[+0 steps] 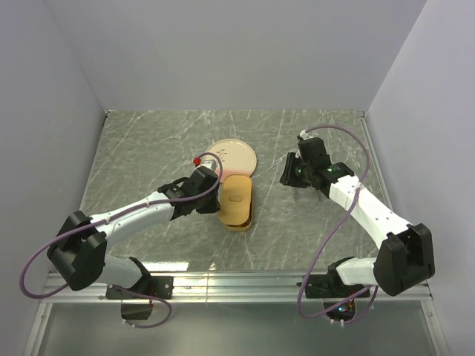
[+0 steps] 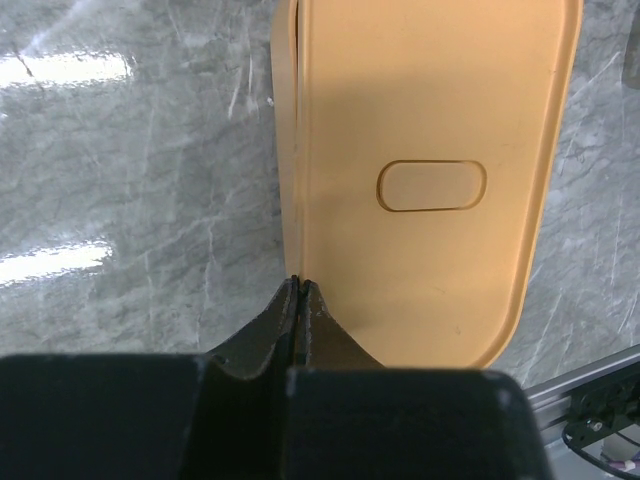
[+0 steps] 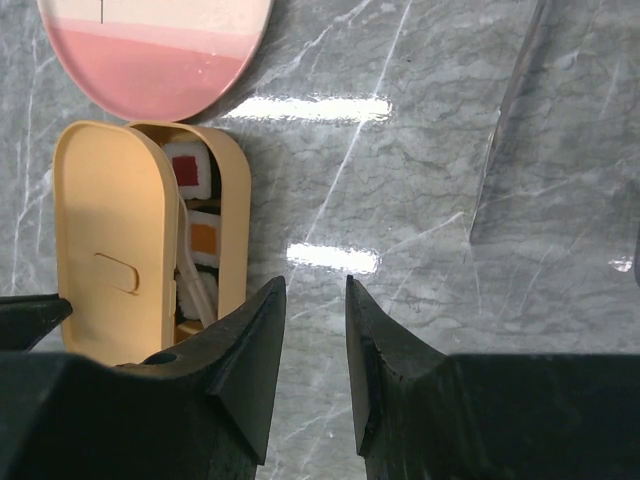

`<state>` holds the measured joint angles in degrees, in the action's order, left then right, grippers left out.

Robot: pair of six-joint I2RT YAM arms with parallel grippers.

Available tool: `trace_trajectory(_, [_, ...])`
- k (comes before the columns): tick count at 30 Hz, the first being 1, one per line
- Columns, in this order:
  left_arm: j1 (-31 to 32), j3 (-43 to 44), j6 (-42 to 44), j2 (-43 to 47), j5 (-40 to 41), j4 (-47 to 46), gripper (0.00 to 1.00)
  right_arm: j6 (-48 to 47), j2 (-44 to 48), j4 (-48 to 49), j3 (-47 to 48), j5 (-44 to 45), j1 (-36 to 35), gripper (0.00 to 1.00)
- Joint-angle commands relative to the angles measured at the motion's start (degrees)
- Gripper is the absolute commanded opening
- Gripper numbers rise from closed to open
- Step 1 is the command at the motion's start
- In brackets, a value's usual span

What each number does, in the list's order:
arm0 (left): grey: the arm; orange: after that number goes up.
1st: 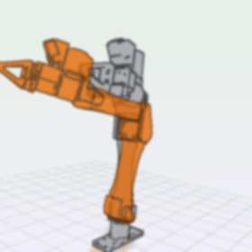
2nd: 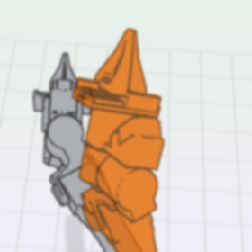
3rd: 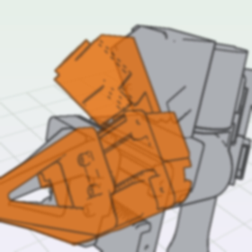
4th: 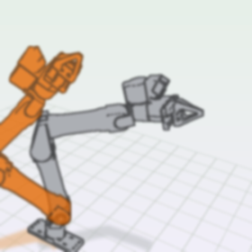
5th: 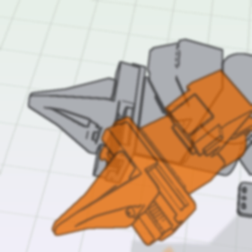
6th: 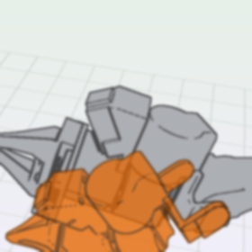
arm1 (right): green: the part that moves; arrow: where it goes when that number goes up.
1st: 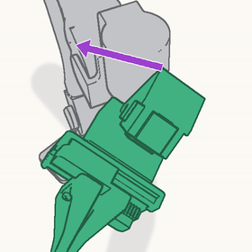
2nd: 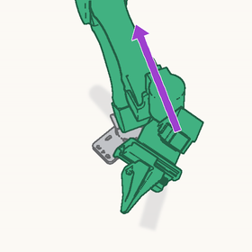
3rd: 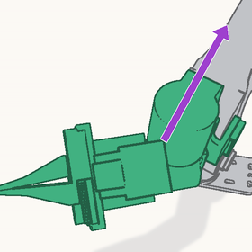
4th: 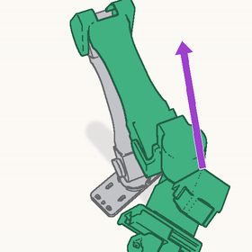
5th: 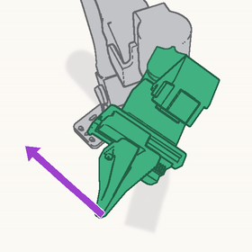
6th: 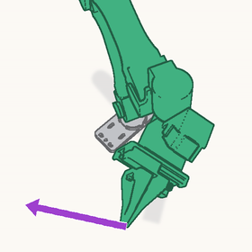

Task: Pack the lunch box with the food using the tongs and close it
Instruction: Put the lid back on the lunch box

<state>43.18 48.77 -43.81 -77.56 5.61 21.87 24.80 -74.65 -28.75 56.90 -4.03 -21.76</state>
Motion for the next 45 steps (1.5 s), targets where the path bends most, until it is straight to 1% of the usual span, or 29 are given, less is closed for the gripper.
trace_trajectory(1, [0.94,3.25,-2.33,-0.92,1.33,-1.92,0.0,-1.42,2.23,0.28,-0.22,0.25,0.66,0.38])
trace_trajectory(8, [2.7,4.13,-4.88,-2.6,3.53,-1.22,0.0,-2.65,2.76,-0.69,-0.48,-0.19,1.28,0.38])
trace_trajectory(16, [5.51,6.59,-7.25,-5.23,6.17,1.59,0.0,-3.79,2.76,-1.22,-0.48,-1.15,1.54,0.38])
trace_trajectory(23, [7.44,6.86,-8.57,-6.11,9.95,3.71,0.0,-3.88,2.67,-0.69,-1.09,-2.47,1.81,0.38])
trace_trajectory(31, [7.8,4.58,-9.54,-5.58,12.33,2.66,0.0,-3.88,2.41,0.01,-1.36,-3.35,1.98,0.38])
trace_trajectory(37, [8.15,6.16,-8.92,-7.87,12.67,3.88,0.0,-4.05,1.88,0.1,-1.09,-3.7,2.16,0.38])
trace_trajectory(45, [8.76,6.07,-8.57,-9.19,13.9,4.15,0.0,-3.97,2.23,0.45,-1.62,-3.96,2.51,0.38])
